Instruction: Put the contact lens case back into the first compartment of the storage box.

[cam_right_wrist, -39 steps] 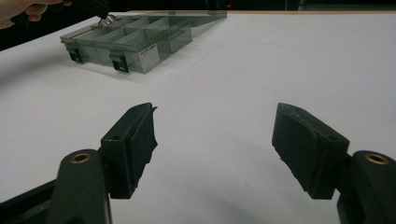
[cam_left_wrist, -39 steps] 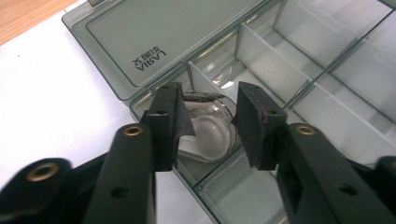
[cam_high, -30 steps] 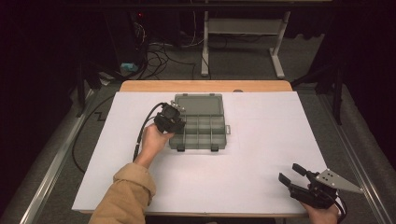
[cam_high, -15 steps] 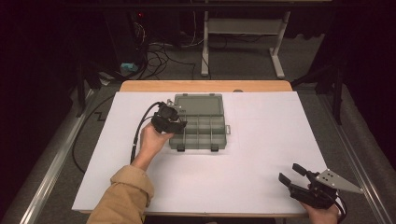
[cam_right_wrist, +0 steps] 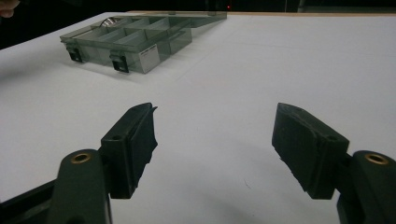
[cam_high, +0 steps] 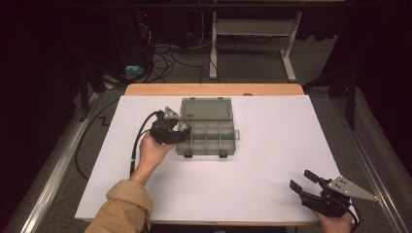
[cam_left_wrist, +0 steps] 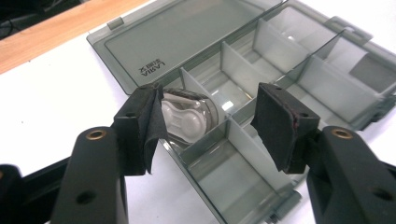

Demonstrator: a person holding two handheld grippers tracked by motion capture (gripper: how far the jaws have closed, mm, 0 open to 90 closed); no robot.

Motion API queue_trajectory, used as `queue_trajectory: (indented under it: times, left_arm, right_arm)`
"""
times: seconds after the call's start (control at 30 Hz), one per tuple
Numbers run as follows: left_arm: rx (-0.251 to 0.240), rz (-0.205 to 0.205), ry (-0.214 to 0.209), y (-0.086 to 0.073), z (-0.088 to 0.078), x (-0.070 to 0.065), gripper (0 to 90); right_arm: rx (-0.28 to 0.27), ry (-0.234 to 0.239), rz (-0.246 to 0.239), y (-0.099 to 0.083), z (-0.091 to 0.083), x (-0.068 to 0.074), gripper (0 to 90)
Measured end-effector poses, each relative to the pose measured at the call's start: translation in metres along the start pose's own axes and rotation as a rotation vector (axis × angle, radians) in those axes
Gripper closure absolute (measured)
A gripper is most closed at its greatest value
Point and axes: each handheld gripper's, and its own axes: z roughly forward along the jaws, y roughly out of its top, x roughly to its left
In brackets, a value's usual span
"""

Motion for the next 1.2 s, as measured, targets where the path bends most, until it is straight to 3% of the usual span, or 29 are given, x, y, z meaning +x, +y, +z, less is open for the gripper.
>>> queue_trajectory:
  times: [0.2, 0.47, 0.67, 0.83, 1.2]
  left_arm:
    - [-0.031, -0.012, -0.021, -0.009, -0.011, -0.002, 40.8]
    - [-0.069, -0.067, -0.028, -0.023, -0.024, -0.003, 40.6]
    - [-0.081, -0.056, -0.027, -0.028, -0.031, -0.007, 40.0]
    - [-0.098, -0.068, -0.050, -0.035, -0.037, -0.006, 39.2]
    - [-0.121, -0.084, -0.042, -0.050, -0.049, -0.005, 38.2]
  right_arm:
    - [0.001, -0.001, 0.001, 0.000, 0.000, 0.000, 30.5]
    - [0.002, -0.001, -0.001, 0.000, 0.000, 0.001, 30.5]
    - [0.000, -0.003, -0.003, 0.000, 0.000, 0.000, 30.6]
    - [0.004, -0.001, 0.000, 0.000, 0.000, 0.000, 30.6]
    - [0.004, -0.002, 0.001, 0.000, 0.001, 0.000, 30.6]
